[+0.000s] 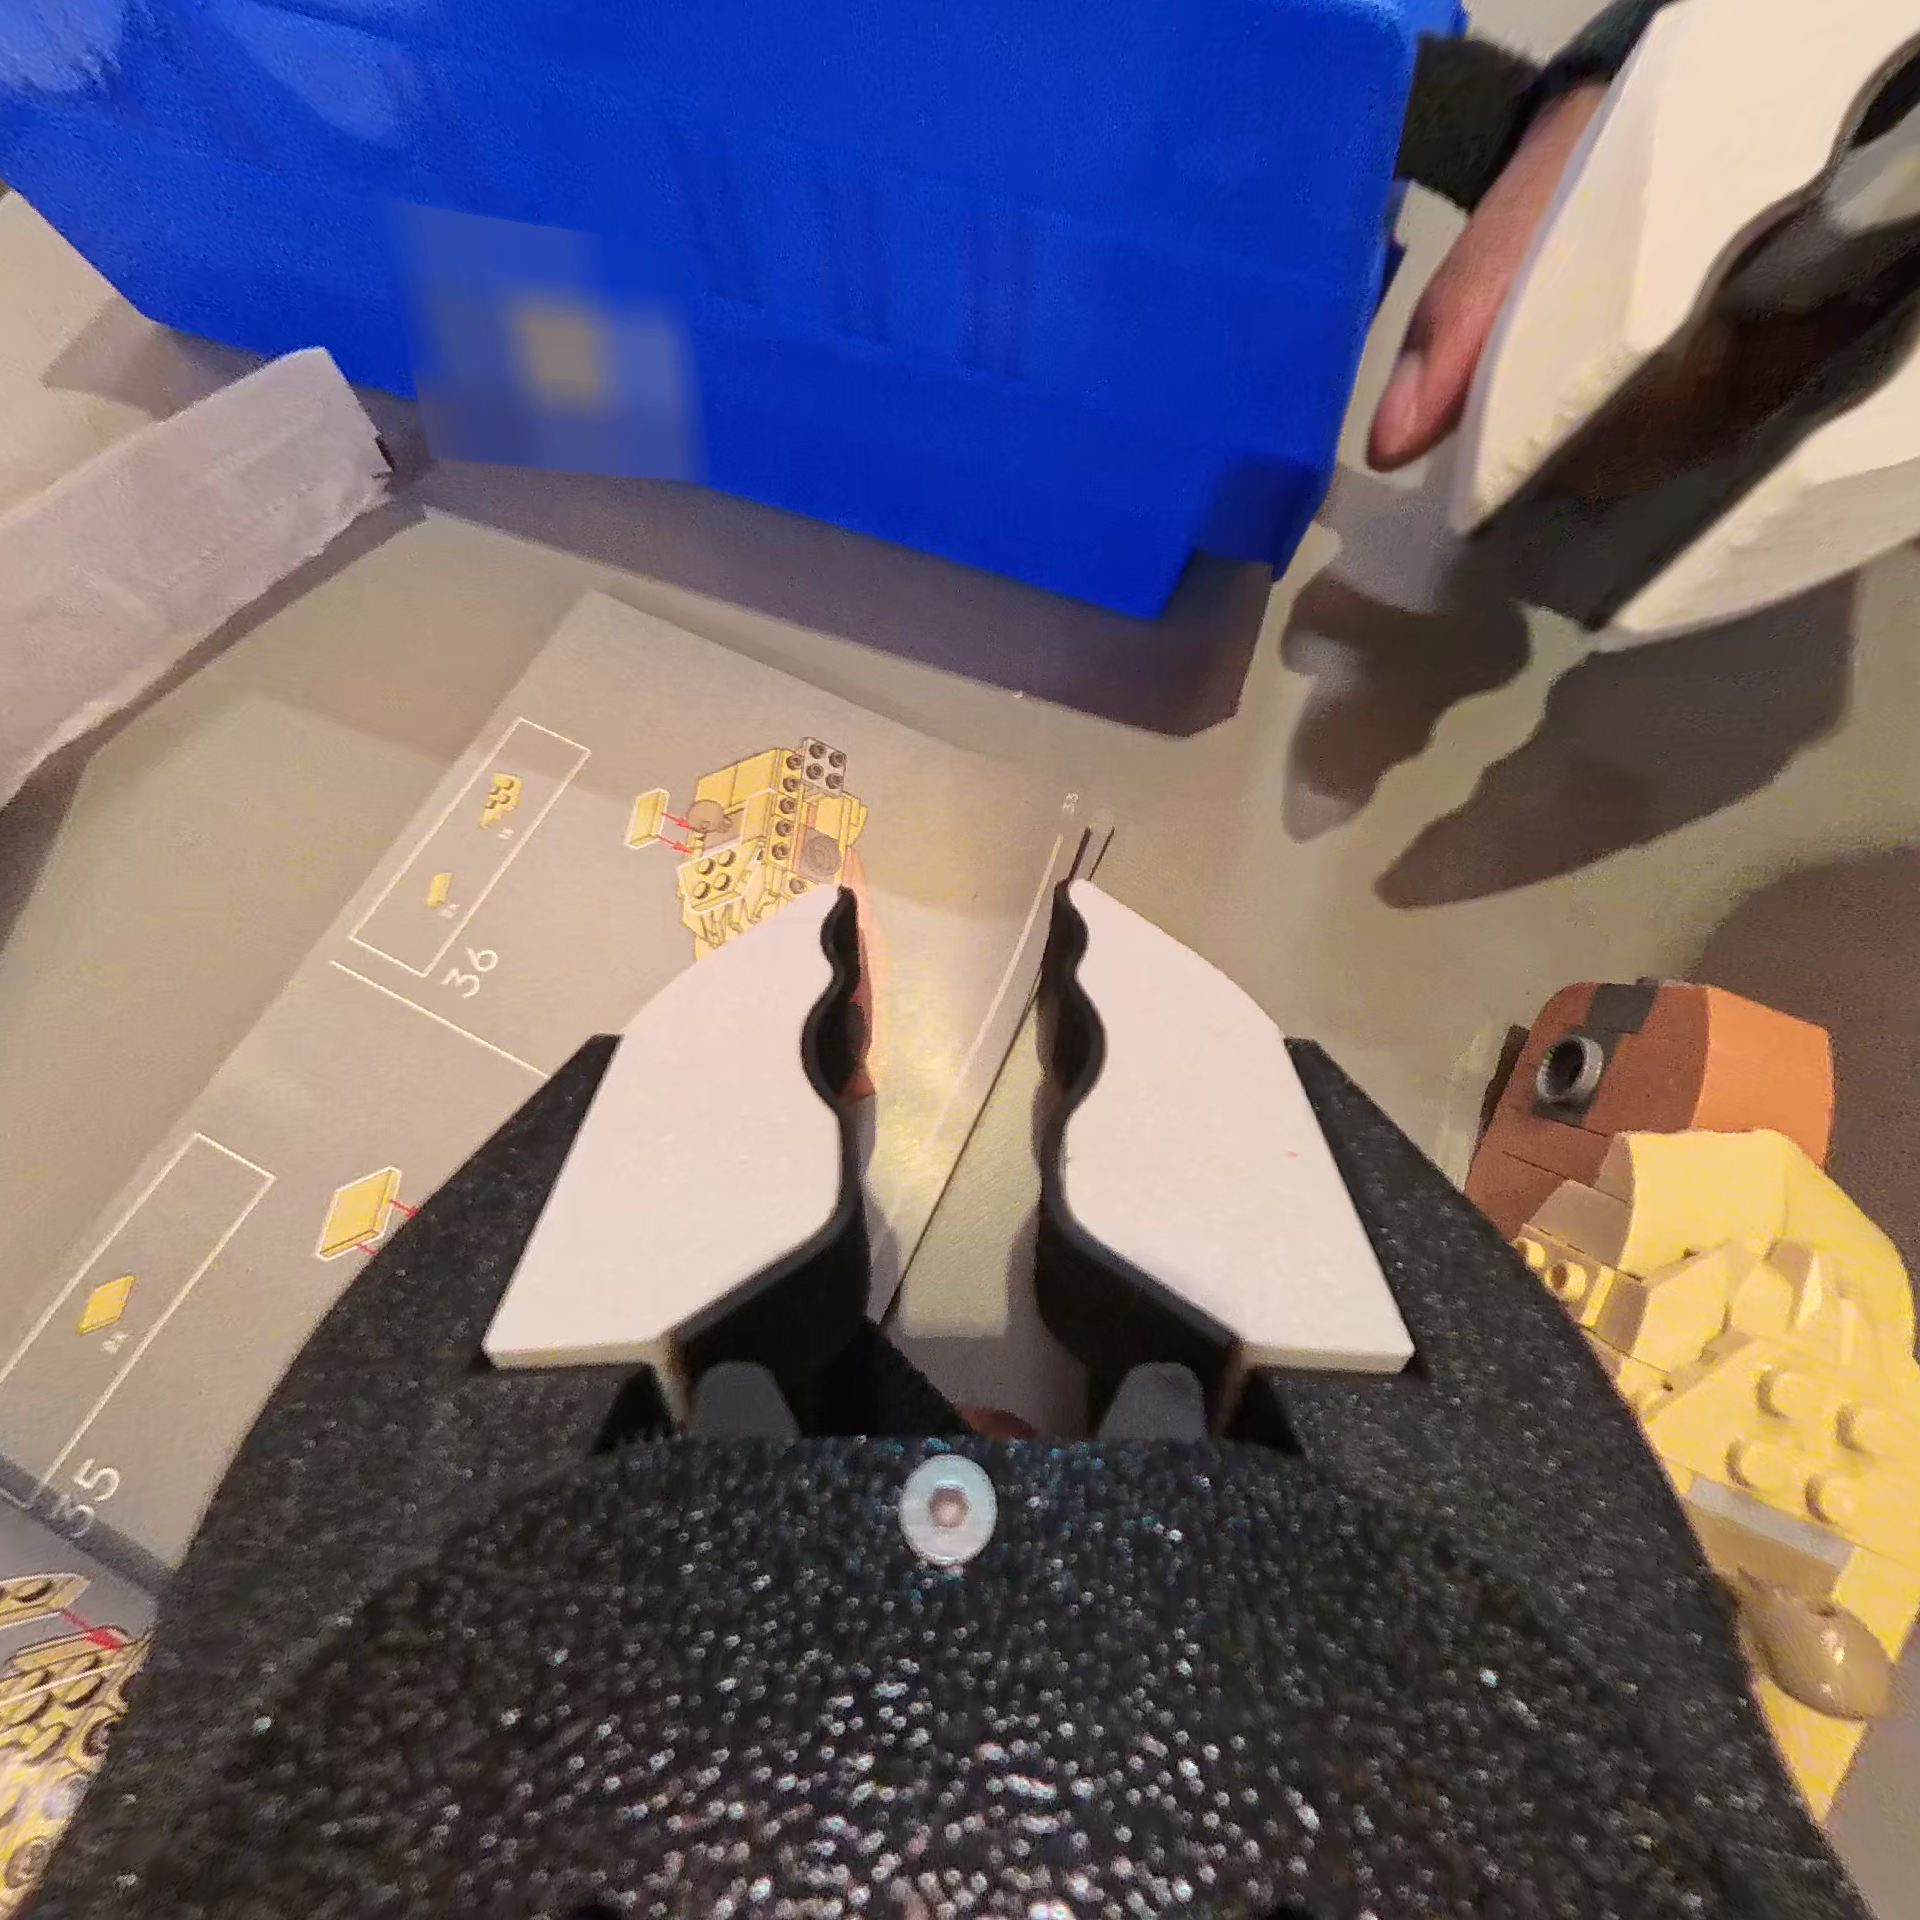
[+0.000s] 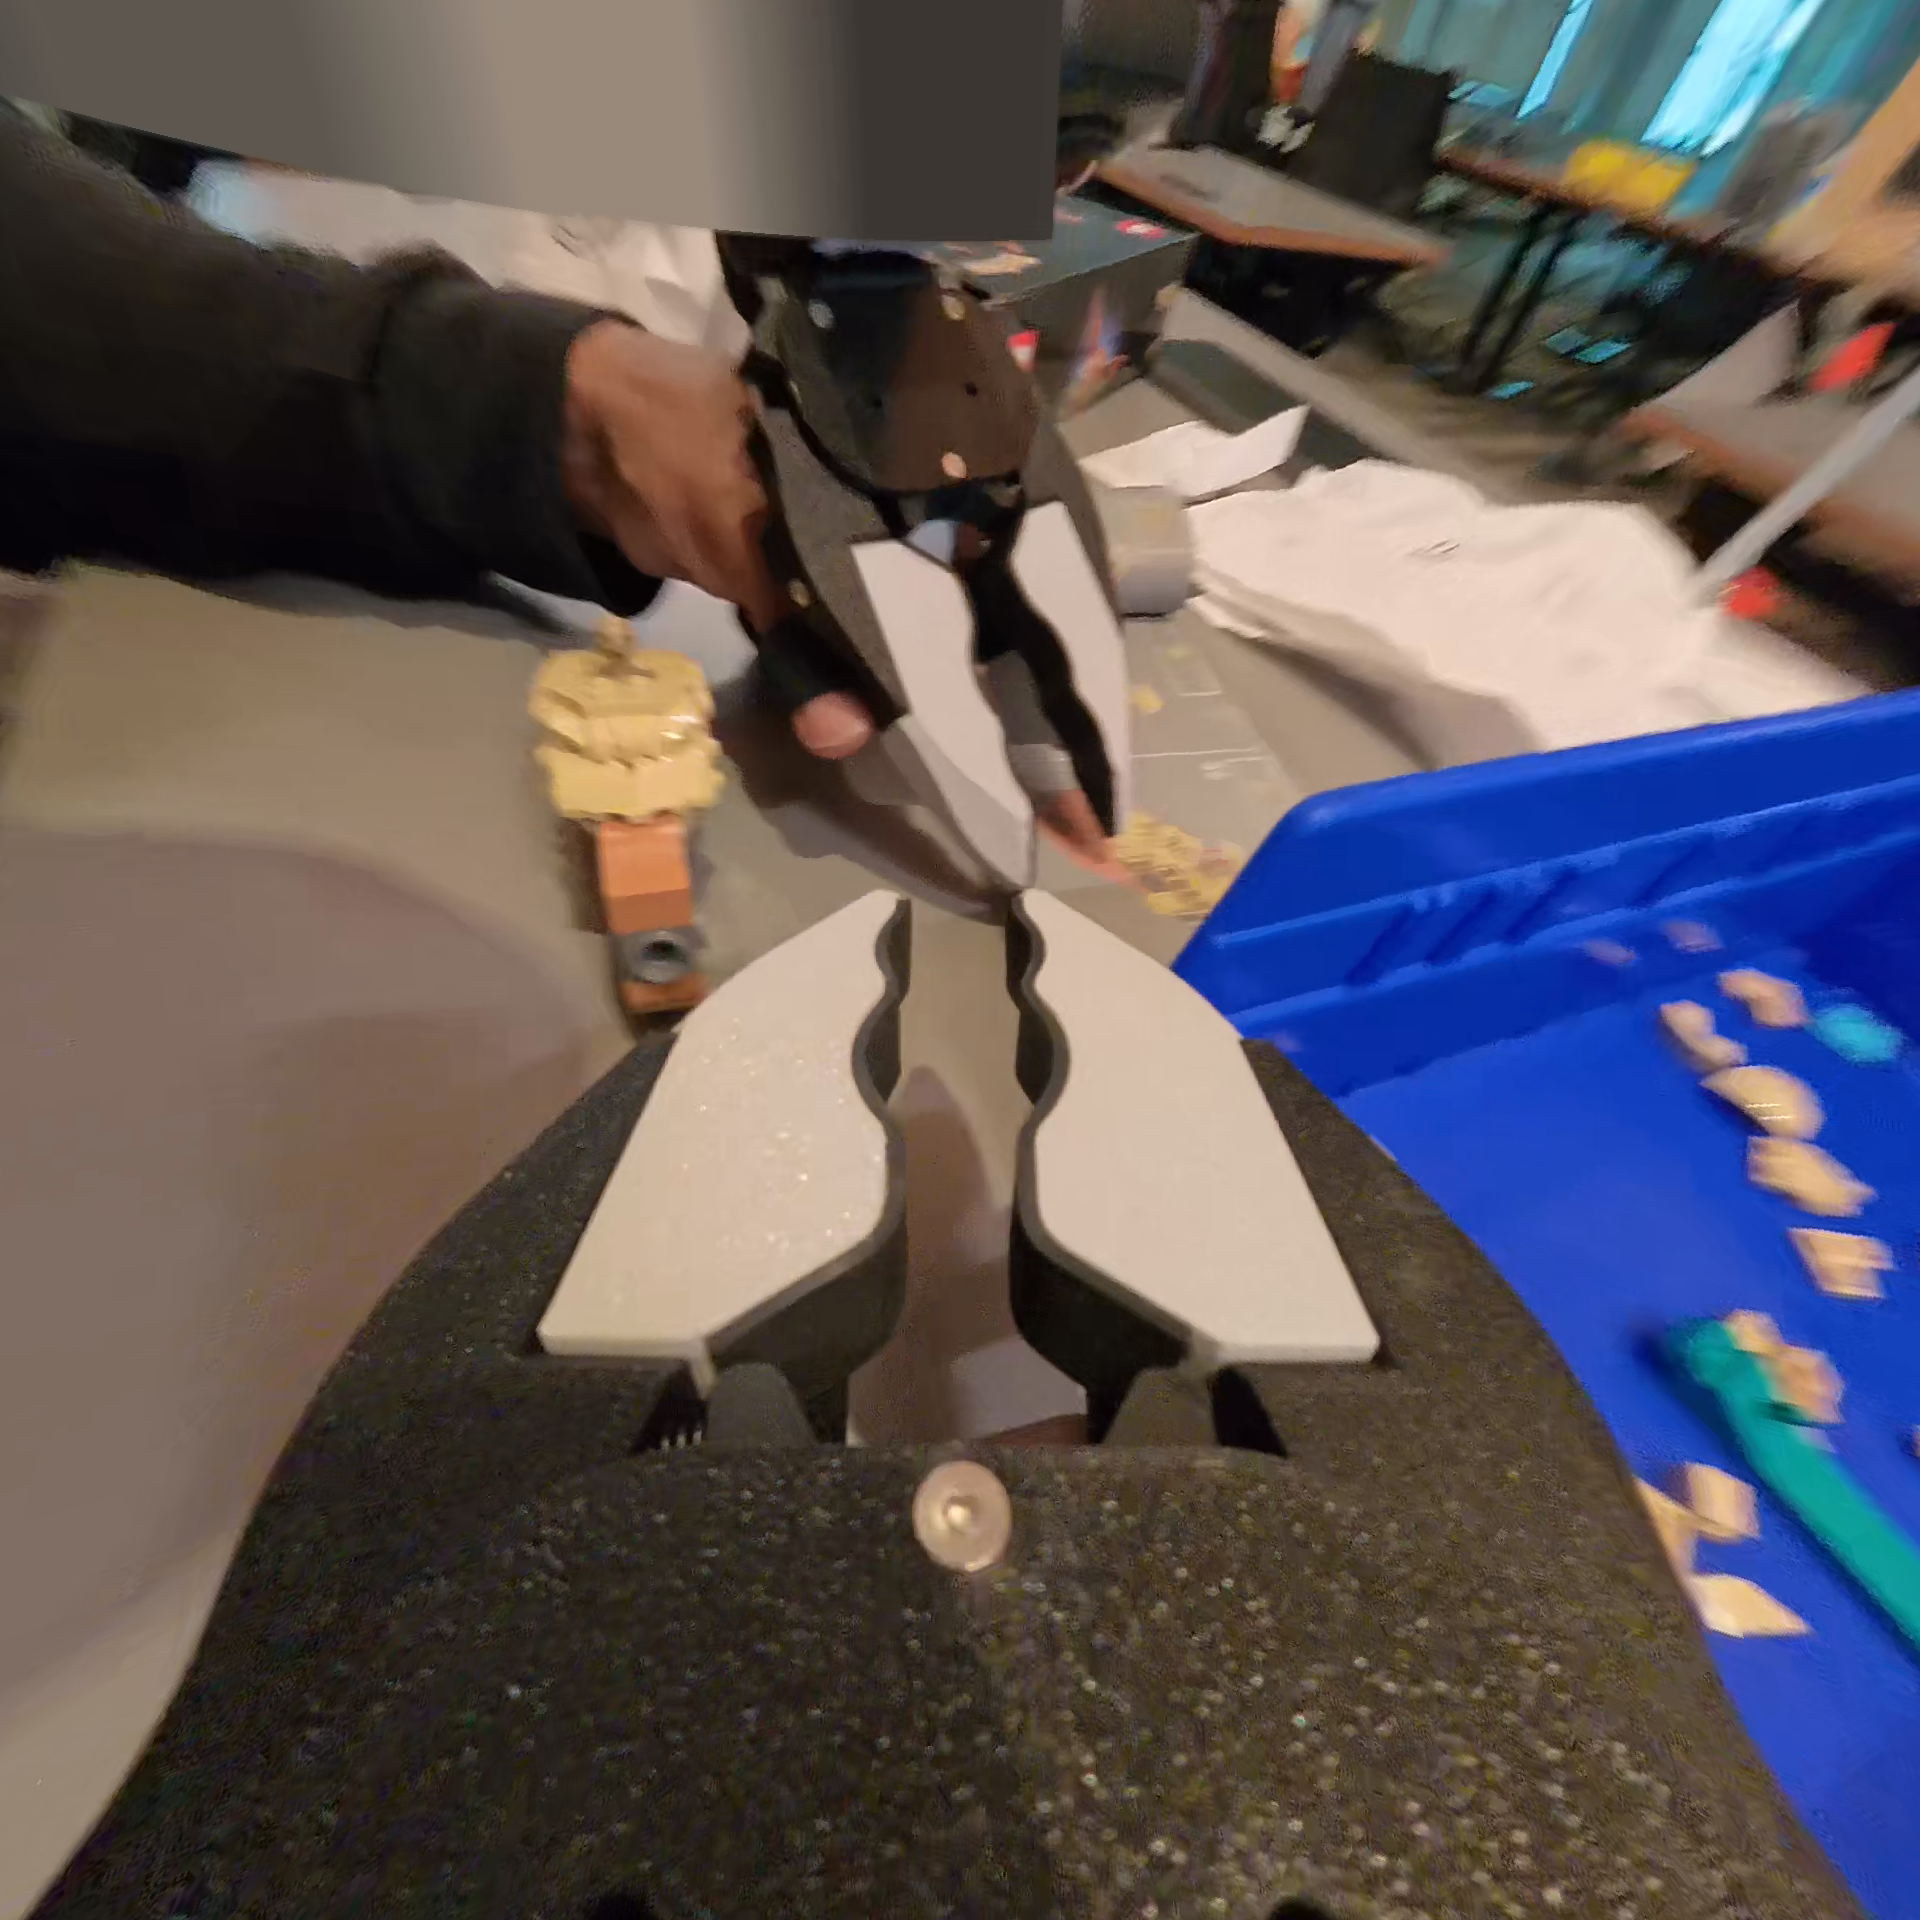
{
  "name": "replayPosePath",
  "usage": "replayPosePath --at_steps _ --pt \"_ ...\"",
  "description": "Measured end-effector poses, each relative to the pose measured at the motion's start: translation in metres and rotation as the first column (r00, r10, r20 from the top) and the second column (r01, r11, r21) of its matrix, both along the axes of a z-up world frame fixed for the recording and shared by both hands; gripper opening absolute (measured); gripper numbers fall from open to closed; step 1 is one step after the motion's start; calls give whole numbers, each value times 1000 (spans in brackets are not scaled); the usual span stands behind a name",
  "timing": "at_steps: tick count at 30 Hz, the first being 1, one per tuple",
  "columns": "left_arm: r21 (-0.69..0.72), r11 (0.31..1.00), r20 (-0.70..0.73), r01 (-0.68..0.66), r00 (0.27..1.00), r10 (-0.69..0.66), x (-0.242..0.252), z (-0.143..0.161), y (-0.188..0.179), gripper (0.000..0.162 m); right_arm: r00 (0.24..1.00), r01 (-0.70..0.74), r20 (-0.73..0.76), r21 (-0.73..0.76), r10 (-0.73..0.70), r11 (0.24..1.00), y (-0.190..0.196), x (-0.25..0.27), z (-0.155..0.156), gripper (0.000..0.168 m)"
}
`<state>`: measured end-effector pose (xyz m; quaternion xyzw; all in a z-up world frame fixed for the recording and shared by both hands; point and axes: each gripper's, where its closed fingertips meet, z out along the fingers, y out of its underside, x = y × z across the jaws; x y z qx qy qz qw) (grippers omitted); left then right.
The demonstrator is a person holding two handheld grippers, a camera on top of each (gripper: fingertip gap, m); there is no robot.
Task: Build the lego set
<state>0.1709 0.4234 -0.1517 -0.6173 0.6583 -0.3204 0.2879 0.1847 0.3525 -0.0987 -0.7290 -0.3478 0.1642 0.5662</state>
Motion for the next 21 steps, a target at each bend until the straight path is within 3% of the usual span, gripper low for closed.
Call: replayPosePath --at_steps 4,10,17,21 --pt "-24 1000 15 -7 1000 8 0 2 1 34 973 45 214 210 -91 977 9 -2 -3 15" --pt "-30 999 25 -12 1000 13 0 4 2 34 927 118 306 311 -217 943 25 -6 0 15" --pt "-23 1000 21 -13 1000 13 0 3 1 34 739 77 544 517 -397 852 34 0 -2 15" --pt "-21 1000 21 -12 1000 12 0 3 1 34 656 35 637 511 -406 859 36 -3 -8 15"
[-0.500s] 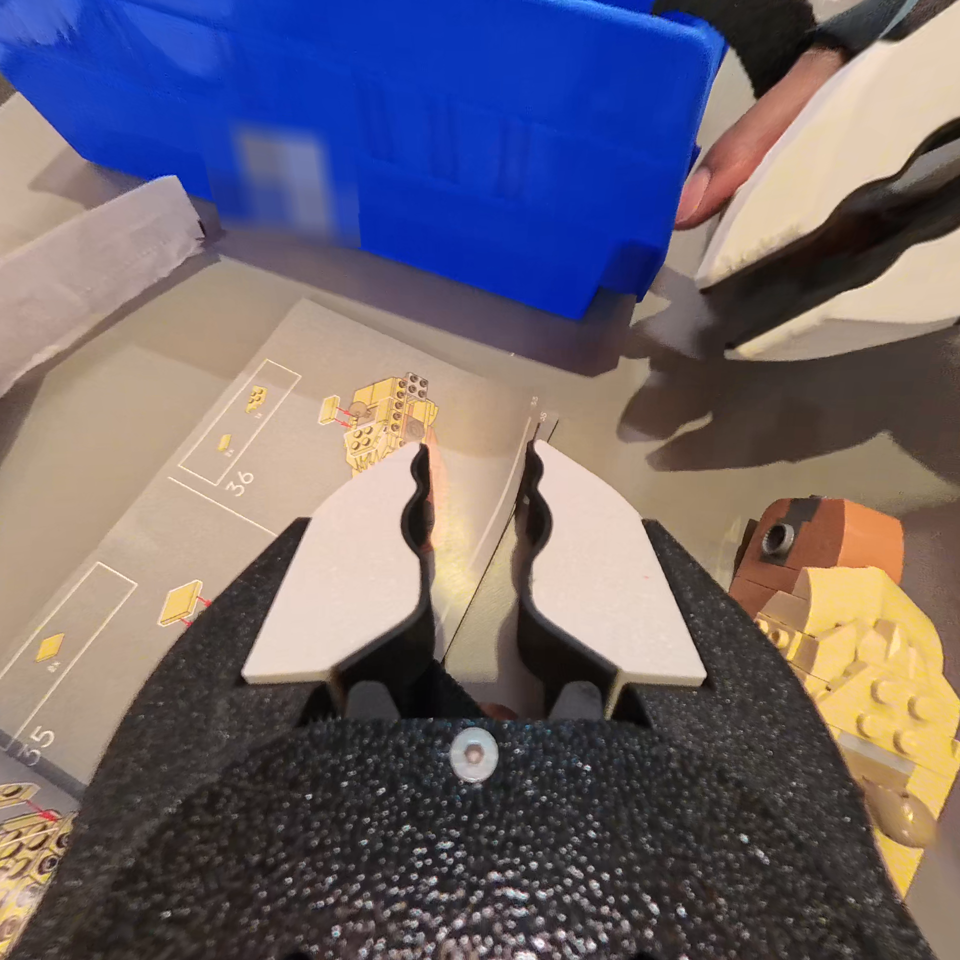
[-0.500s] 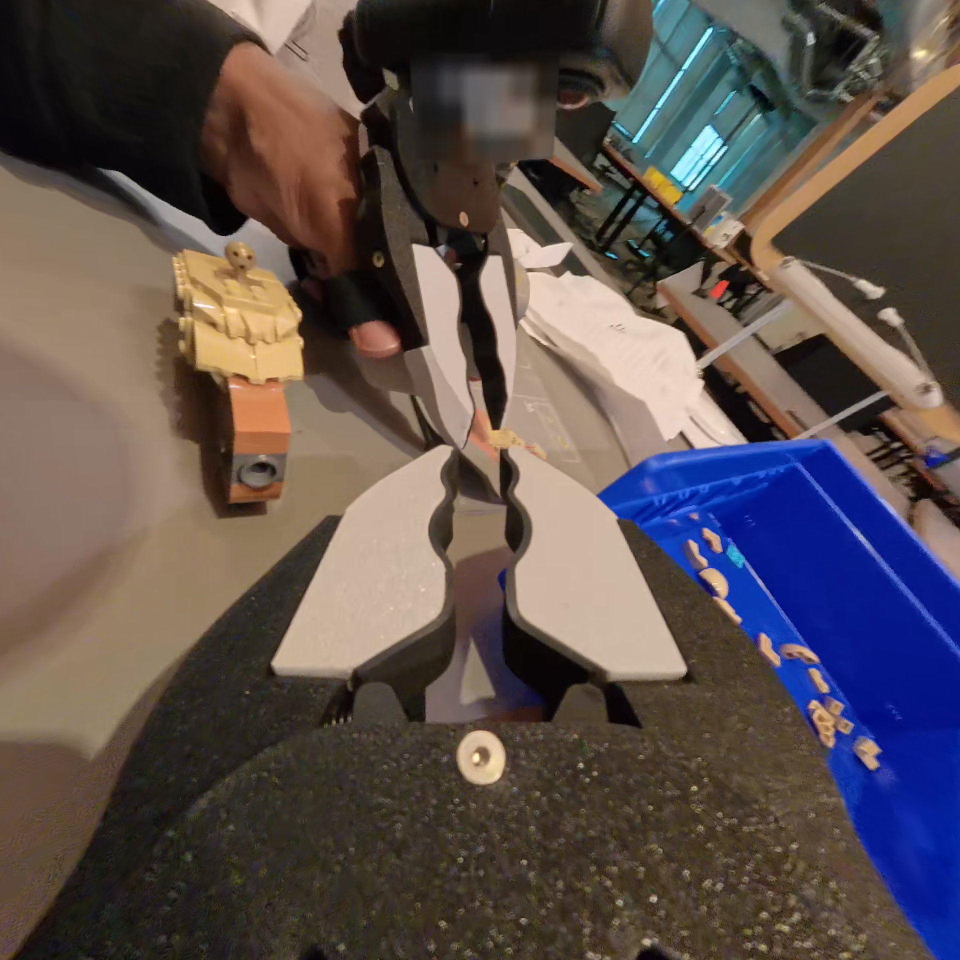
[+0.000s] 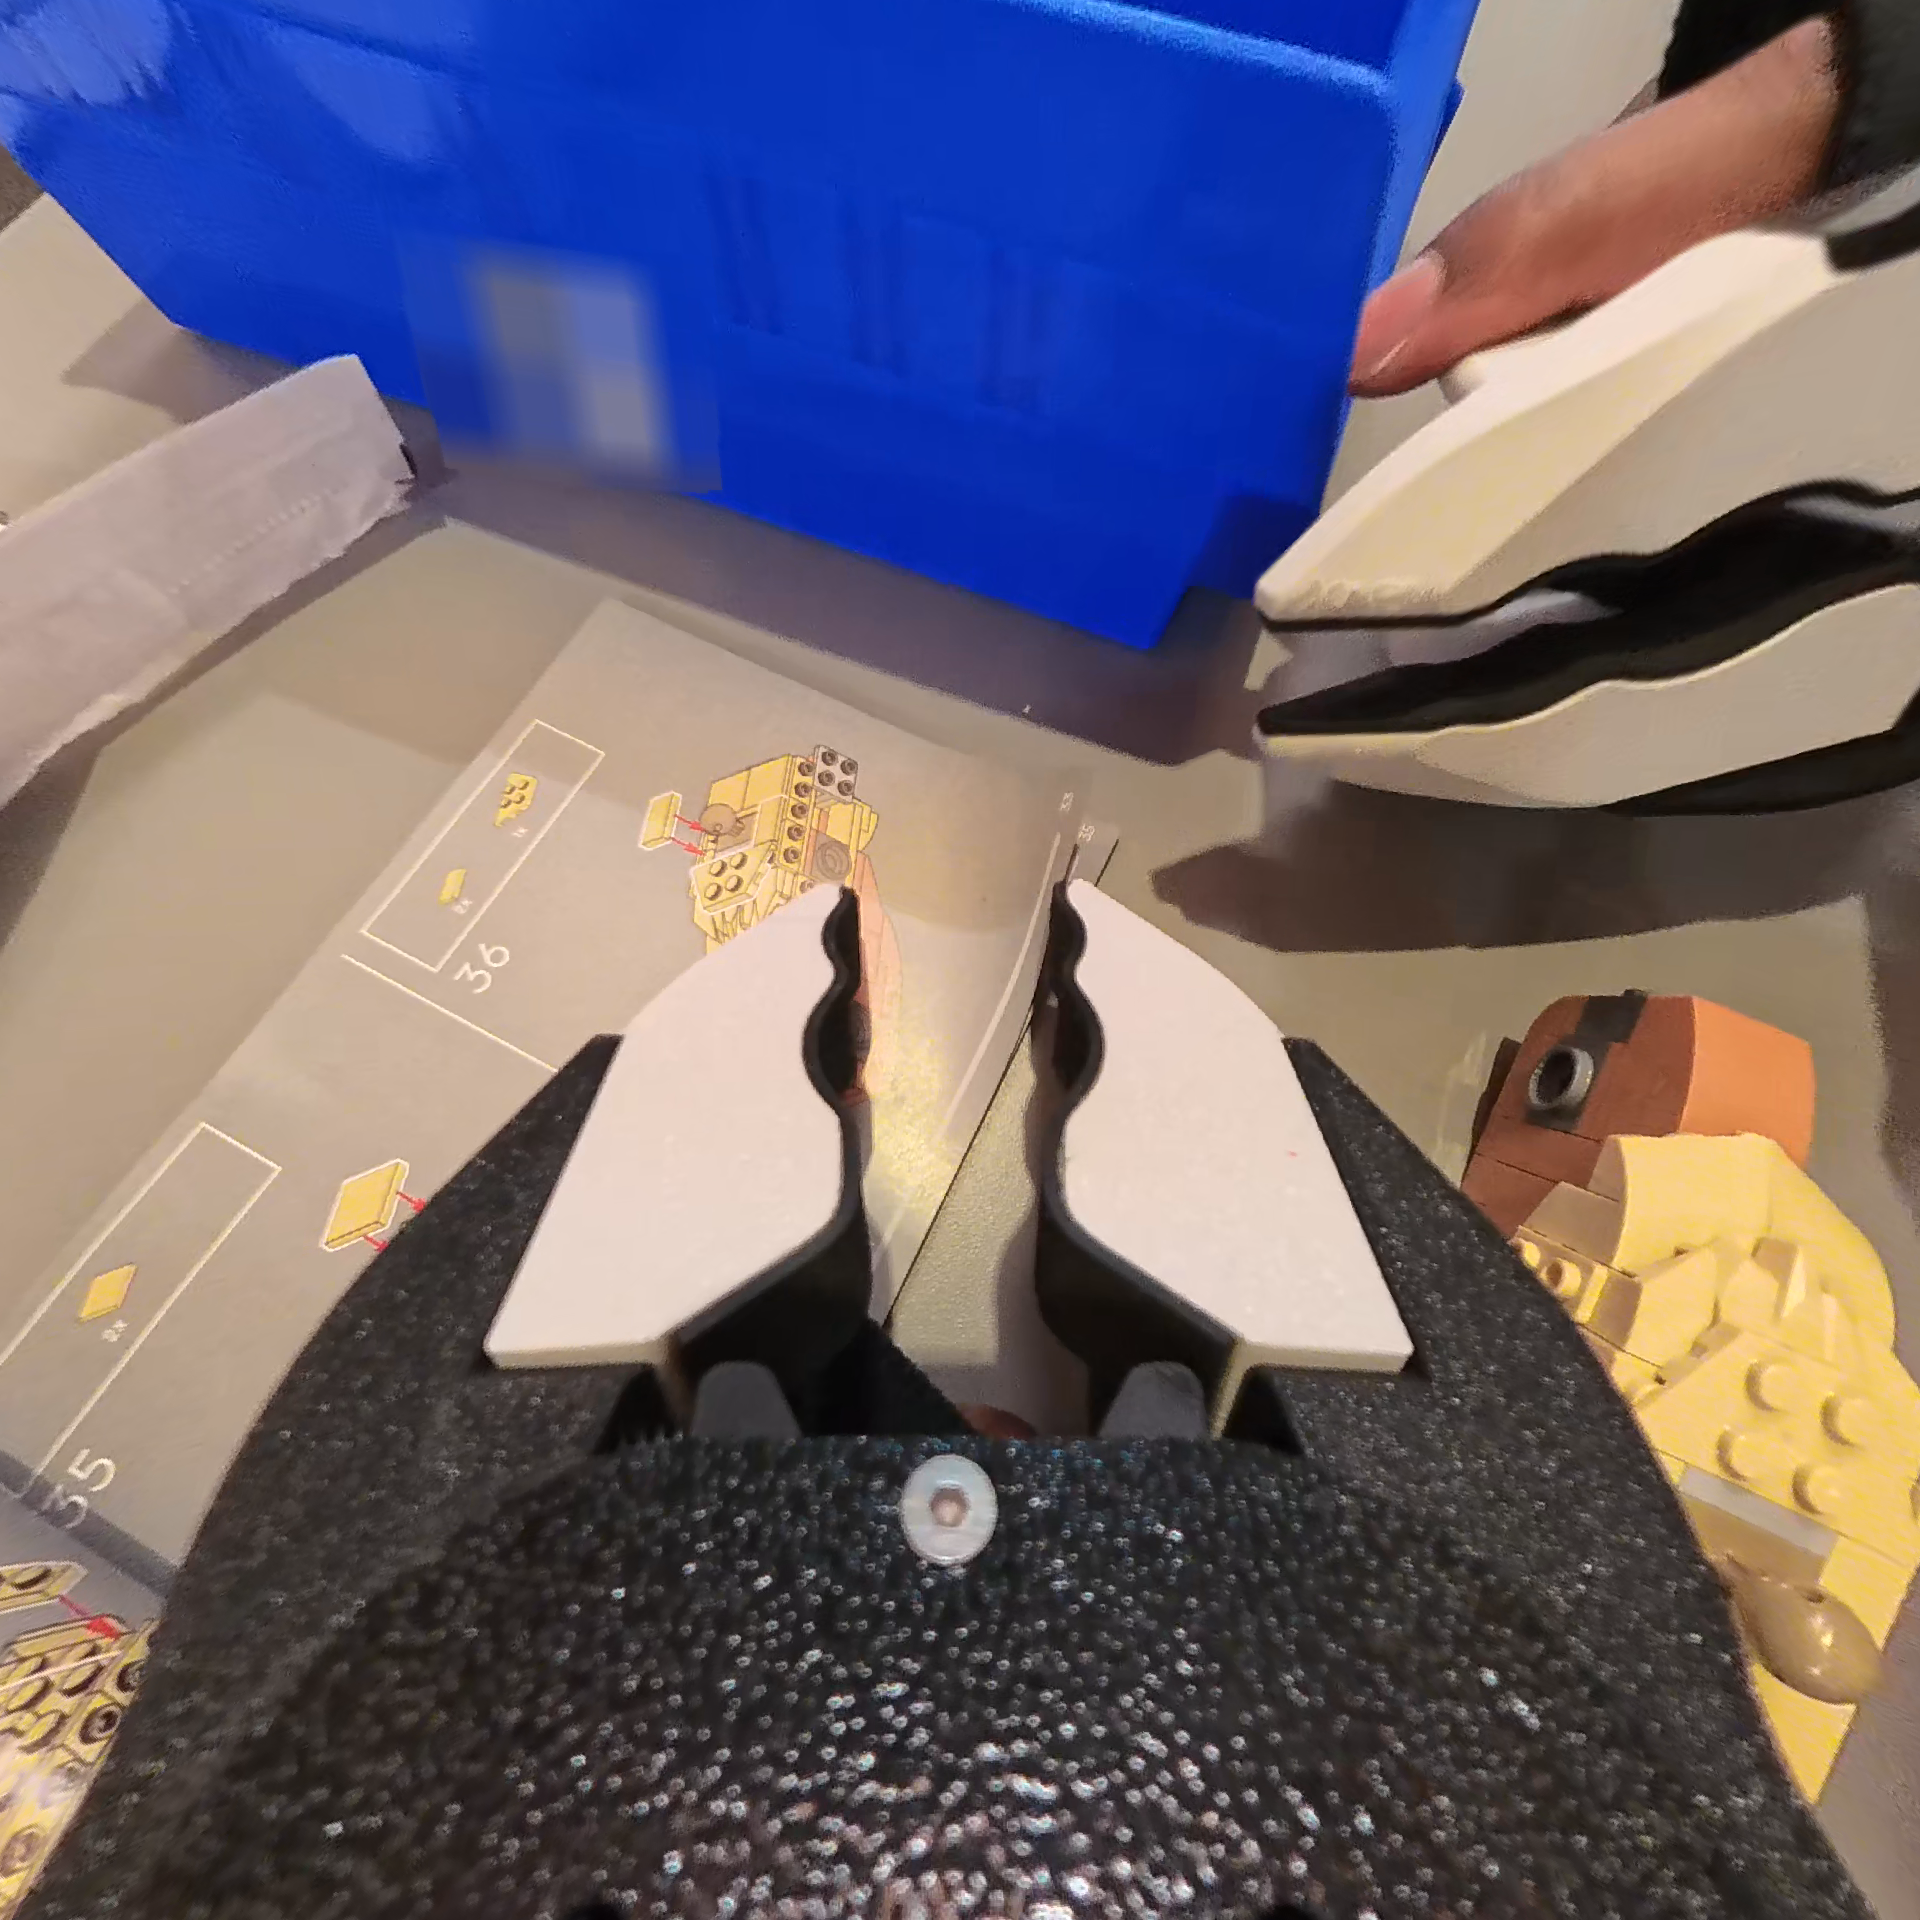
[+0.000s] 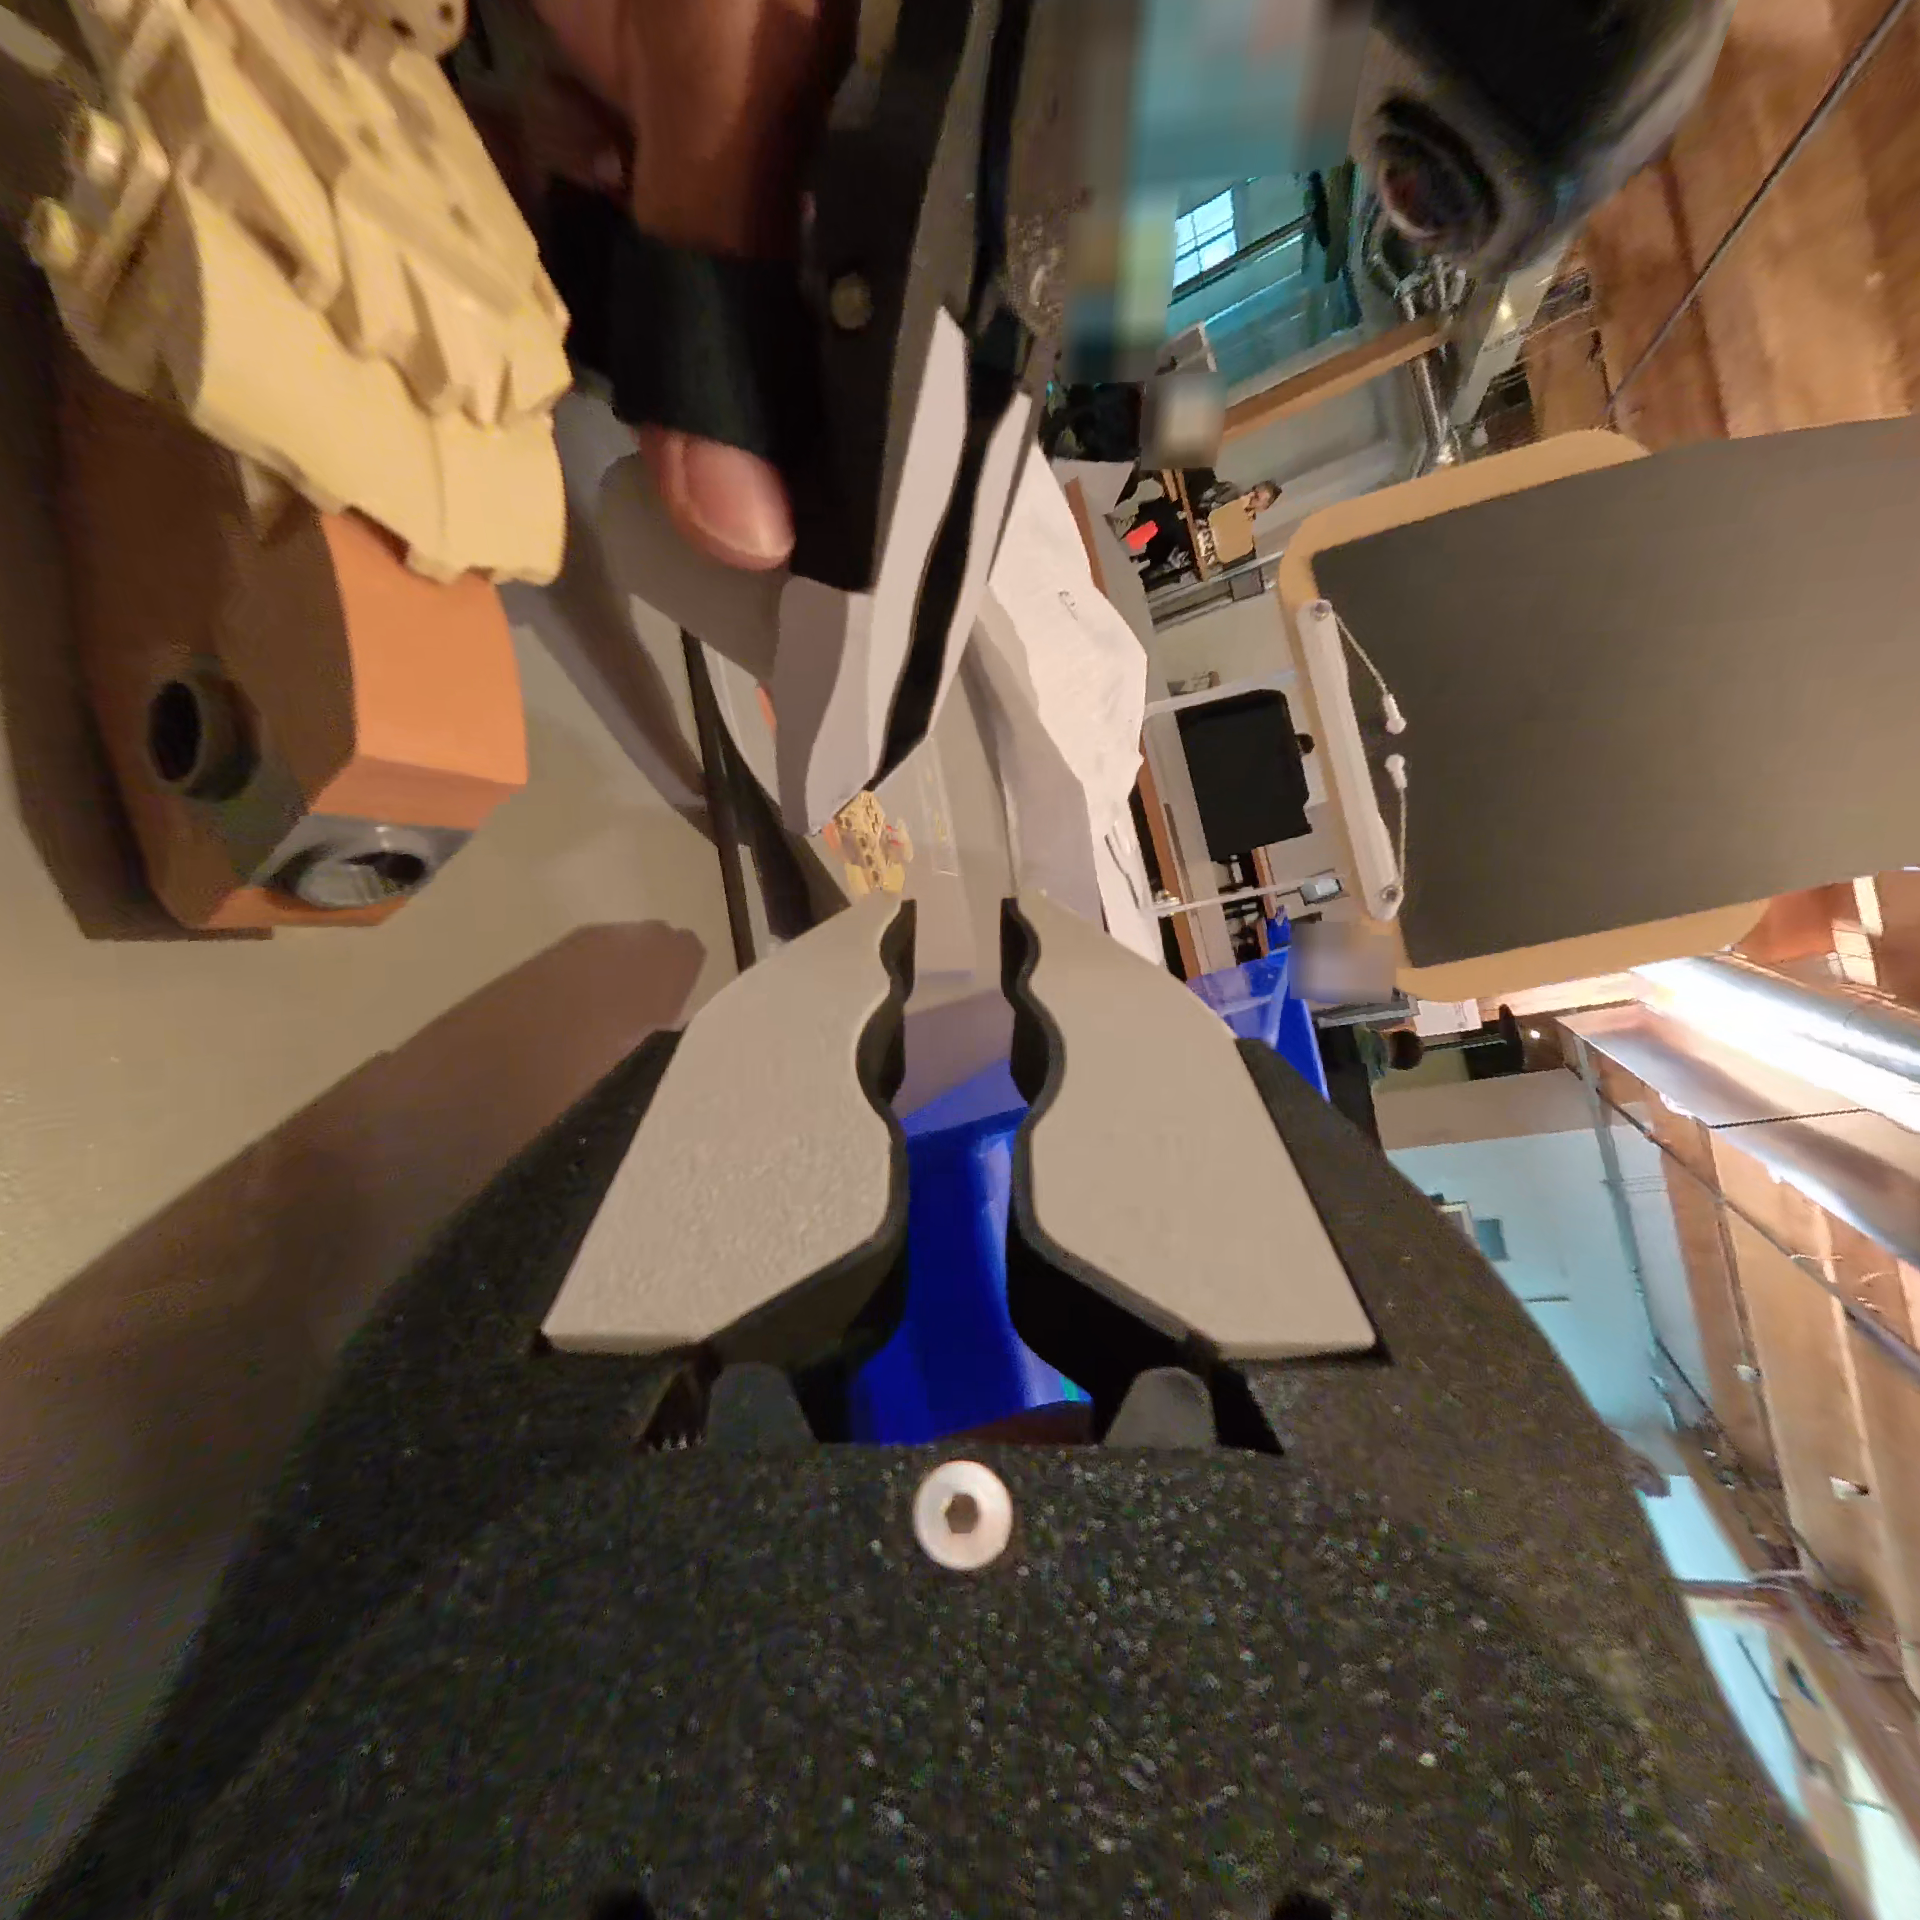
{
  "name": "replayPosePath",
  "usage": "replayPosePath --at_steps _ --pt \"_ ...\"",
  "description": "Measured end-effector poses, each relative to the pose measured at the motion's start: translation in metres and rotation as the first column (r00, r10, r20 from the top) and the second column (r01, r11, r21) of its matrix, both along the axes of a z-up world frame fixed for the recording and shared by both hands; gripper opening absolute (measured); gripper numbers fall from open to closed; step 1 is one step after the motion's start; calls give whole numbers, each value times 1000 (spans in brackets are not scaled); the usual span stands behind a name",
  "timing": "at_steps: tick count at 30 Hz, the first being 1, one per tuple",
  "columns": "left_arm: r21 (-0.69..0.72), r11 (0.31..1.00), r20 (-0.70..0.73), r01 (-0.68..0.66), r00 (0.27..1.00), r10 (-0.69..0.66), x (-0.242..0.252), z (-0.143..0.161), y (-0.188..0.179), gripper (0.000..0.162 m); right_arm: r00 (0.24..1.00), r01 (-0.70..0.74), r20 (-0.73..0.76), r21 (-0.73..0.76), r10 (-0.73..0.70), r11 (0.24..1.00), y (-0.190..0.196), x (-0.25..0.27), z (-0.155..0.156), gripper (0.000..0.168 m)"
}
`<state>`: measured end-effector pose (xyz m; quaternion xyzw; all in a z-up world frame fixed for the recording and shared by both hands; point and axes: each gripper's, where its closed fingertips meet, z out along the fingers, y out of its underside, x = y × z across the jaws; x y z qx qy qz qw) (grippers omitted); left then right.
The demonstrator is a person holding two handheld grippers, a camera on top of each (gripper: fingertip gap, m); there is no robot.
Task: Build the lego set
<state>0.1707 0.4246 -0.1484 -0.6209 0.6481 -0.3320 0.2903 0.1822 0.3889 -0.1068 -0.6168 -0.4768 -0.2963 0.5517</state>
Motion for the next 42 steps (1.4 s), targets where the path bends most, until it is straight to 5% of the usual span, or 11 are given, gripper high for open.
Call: replayPosePath --at_steps 21,30,35,42 --pt "17 1000 -7 11 1000 -10 0 -1 -2 34 949 154 302 -197 -89 968 18 3 -28 17" --pt "17 1000 -5 14 1000 -14 -1 -1 -2 33 930 155 362 -249 -56 956 24 6 -38 19" --pt "20 1000 -4 19 1000 -19 -1 -1 -2 34 937 140 346 -228 -54 964 27 3 -36 0" --pt "71 996 44 51 998 -54 -11 6 -6 35 953 134 296 -211 -67 968 32 0 -24 0"
